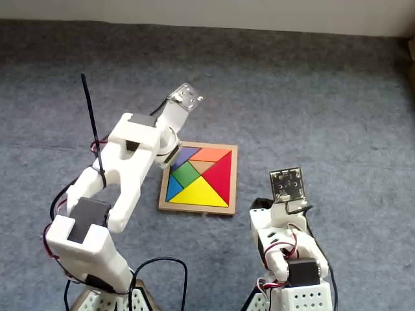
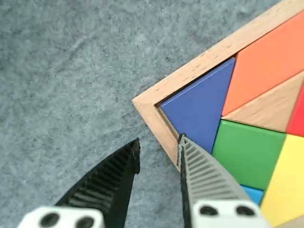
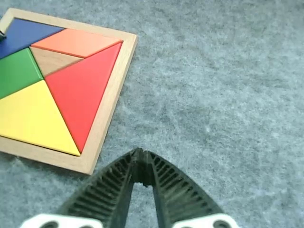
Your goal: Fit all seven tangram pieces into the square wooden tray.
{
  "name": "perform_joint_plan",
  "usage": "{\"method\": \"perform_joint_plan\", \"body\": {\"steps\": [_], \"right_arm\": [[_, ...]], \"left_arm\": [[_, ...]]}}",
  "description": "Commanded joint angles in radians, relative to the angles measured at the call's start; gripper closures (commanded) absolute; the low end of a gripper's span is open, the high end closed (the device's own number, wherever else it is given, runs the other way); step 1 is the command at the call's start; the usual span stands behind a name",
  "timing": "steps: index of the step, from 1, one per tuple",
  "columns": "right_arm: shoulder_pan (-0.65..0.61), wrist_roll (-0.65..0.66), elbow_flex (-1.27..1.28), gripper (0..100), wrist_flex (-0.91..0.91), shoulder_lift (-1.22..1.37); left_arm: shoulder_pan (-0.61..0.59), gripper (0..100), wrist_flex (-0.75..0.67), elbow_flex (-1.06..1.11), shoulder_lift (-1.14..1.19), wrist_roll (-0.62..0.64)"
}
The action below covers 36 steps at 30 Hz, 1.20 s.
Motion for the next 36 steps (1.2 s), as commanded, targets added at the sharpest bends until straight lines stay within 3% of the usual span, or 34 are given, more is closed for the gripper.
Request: {"method": "perform_joint_plan", "body": {"steps": [1,7,16,20,36], "right_arm": [[0.01,0.0,0.154,99.3,-0.007,-0.01],[0.01,0.0,0.154,99.3,-0.007,-0.01],[0.01,-0.002,0.154,99.3,-0.007,-0.01],[0.01,-0.002,0.154,99.3,-0.007,-0.01],[0.01,-0.005,0.154,99.3,-0.007,-0.01]], "left_arm": [[0.031,87,0.009,-0.027,-0.021,0.018],[0.024,95,0.005,0.111,-0.228,0.054],[0.025,95,-0.247,0.509,-0.656,0.068],[0.022,97,-0.295,0.596,-0.796,0.146],[0.03,99,-0.431,0.888,-1.251,0.153]]}}
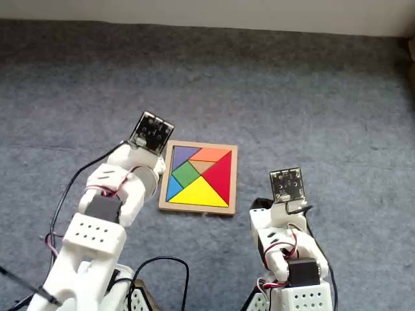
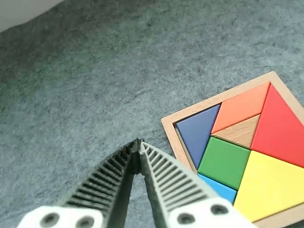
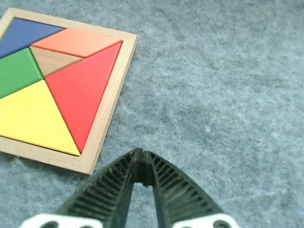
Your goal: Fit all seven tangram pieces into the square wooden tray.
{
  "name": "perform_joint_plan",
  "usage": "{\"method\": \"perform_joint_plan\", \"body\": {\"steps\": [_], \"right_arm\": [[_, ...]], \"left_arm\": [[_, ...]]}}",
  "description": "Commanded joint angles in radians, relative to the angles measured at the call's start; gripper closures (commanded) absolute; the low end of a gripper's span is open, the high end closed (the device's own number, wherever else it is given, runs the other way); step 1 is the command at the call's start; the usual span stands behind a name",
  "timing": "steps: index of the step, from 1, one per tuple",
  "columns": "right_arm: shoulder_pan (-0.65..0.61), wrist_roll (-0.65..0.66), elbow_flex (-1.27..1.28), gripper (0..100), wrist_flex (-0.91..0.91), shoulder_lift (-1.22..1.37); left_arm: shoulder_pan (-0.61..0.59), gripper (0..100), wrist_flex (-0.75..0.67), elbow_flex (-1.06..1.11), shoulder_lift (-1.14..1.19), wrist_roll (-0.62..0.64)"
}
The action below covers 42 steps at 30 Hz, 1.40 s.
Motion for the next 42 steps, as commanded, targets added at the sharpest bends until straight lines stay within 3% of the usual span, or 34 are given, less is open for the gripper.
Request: {"method": "perform_joint_plan", "body": {"steps": [1,21,31,42], "right_arm": [[0.01,-0.005,0.154,99.3,-0.007,-0.01],[0.01,-0.005,0.154,99.3,-0.007,-0.01],[0.01,-0.005,0.154,99.3,-0.007,-0.01],[0.01,-0.005,0.154,99.3,-0.007,-0.01]], "left_arm": [[0.028,99,-0.032,0.036,-0.127,0.011],[0.031,99,-0.164,0.44,-0.846,0.009],[-0.025,99,-0.163,0.496,-0.868,0.006],[-0.211,99,0.221,0.498,-0.866,0.006]]}}
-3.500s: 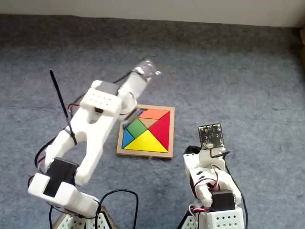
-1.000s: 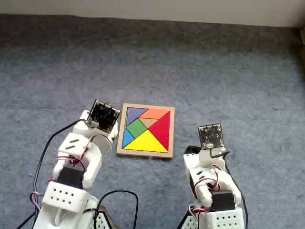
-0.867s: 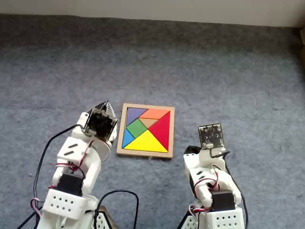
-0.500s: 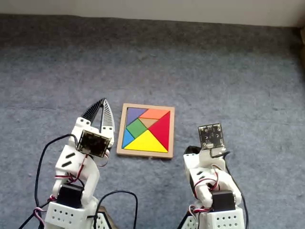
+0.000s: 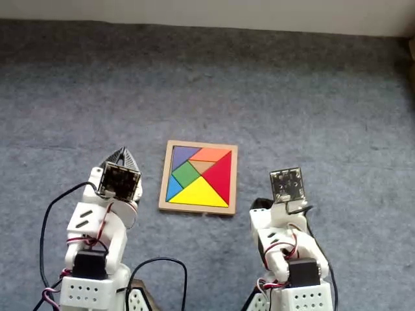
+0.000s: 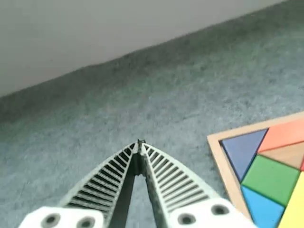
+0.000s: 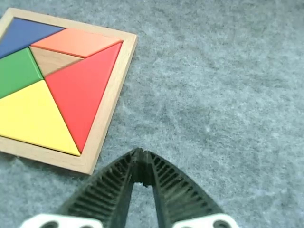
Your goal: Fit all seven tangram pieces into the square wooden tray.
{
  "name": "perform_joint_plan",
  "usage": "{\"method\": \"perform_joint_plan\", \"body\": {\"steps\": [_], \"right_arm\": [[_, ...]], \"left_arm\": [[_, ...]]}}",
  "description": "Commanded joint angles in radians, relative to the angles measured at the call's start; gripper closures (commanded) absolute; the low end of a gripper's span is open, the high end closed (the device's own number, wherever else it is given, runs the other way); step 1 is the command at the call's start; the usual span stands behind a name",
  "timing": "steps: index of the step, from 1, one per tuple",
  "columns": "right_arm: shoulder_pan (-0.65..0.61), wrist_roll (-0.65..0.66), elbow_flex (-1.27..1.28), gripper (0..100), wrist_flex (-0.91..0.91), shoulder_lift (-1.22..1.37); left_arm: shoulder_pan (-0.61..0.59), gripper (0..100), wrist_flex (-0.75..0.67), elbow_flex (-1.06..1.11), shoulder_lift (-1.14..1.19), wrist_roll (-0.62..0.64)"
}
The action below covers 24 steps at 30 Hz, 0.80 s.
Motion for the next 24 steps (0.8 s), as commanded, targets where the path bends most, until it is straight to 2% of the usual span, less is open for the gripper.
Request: {"method": "perform_joint_plan", "body": {"steps": [1,13,17,24], "right_arm": [[0.01,-0.005,0.154,99.3,-0.007,-0.01],[0.004,-0.005,0.154,99.3,-0.002,-0.005],[0.004,-0.005,0.154,99.3,0.061,-0.004],[0.004,-0.006,0.154,99.3,0.17,-0.004]], "left_arm": [[-0.051,99,0.12,0.021,-0.01,0.006],[-0.053,99,0.512,0.021,-0.004,0.006],[-0.059,99,0.635,0.021,-0.005,0.009],[-0.059,99,0.652,0.021,-0.004,0.011]]}}
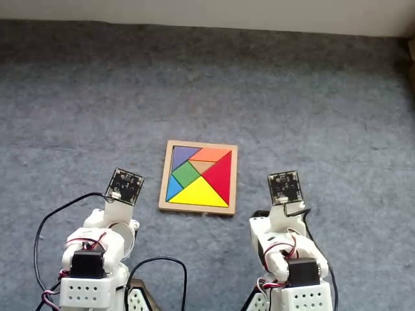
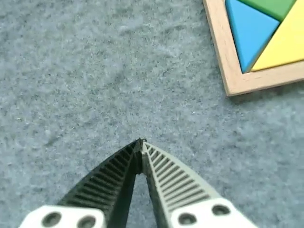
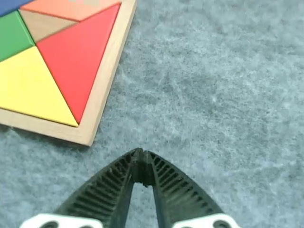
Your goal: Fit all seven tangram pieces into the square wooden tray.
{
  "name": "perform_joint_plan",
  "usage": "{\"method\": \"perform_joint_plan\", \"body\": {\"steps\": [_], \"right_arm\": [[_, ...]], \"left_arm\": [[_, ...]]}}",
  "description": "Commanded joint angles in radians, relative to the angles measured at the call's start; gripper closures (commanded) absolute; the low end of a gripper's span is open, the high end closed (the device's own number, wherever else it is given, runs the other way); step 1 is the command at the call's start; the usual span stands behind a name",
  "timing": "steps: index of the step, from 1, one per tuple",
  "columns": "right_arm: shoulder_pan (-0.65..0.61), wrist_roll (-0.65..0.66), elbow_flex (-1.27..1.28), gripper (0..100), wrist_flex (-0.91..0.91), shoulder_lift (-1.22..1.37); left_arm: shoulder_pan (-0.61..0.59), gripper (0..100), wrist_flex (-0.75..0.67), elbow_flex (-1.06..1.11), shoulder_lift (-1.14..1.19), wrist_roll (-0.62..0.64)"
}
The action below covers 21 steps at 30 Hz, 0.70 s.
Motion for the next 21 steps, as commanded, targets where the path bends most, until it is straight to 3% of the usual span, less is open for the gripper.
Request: {"method": "perform_joint_plan", "body": {"steps": [1,21], "right_arm": [[0.004,-0.006,0.154,99.3,0.051,-0.004],[0.008,0.002,0.154,99.3,0.085,-0.007]], "left_arm": [[-0.018,99,0.006,0.021,-0.004,0.011],[-0.018,99,0.008,0.021,-0.01,0.009]]}}
